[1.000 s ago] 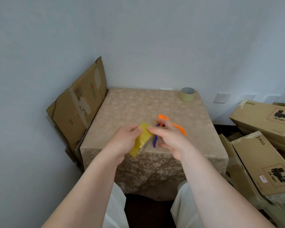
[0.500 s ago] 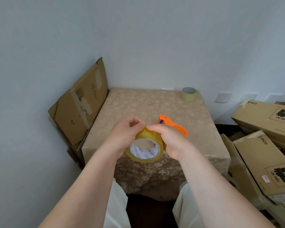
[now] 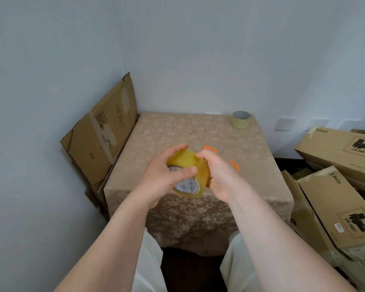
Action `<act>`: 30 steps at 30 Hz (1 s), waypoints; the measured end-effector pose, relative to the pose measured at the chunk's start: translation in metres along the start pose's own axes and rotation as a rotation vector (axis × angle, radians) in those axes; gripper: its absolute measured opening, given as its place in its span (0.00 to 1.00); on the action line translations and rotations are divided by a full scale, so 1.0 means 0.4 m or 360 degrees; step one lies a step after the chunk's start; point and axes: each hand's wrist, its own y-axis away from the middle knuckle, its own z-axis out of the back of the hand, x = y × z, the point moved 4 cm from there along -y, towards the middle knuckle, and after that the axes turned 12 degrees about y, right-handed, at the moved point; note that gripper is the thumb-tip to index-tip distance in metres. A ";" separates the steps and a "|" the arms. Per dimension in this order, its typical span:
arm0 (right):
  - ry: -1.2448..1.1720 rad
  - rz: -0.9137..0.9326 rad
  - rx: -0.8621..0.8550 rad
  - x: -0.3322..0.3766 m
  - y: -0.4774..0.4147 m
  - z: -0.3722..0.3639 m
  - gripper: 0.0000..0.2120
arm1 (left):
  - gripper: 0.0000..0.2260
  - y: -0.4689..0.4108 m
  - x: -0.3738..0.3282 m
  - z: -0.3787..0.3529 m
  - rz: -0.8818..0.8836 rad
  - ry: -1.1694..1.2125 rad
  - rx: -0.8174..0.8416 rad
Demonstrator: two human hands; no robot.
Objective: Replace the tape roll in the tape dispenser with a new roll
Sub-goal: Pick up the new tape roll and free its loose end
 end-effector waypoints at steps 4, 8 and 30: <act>0.0005 0.0013 -0.0031 0.004 0.002 -0.002 0.08 | 0.29 0.002 -0.008 -0.004 -0.0061 -0.0005 -0.0014; -0.0002 0.0001 -0.0092 0.010 0.003 -0.004 0.07 | 0.27 0.004 -0.011 -0.005 -0.0115 0.0013 -0.0009; -0.0259 -0.0048 -0.0177 0.003 0.010 -0.025 0.03 | 0.26 0.004 -0.010 -0.002 -0.0229 -0.0089 -0.0079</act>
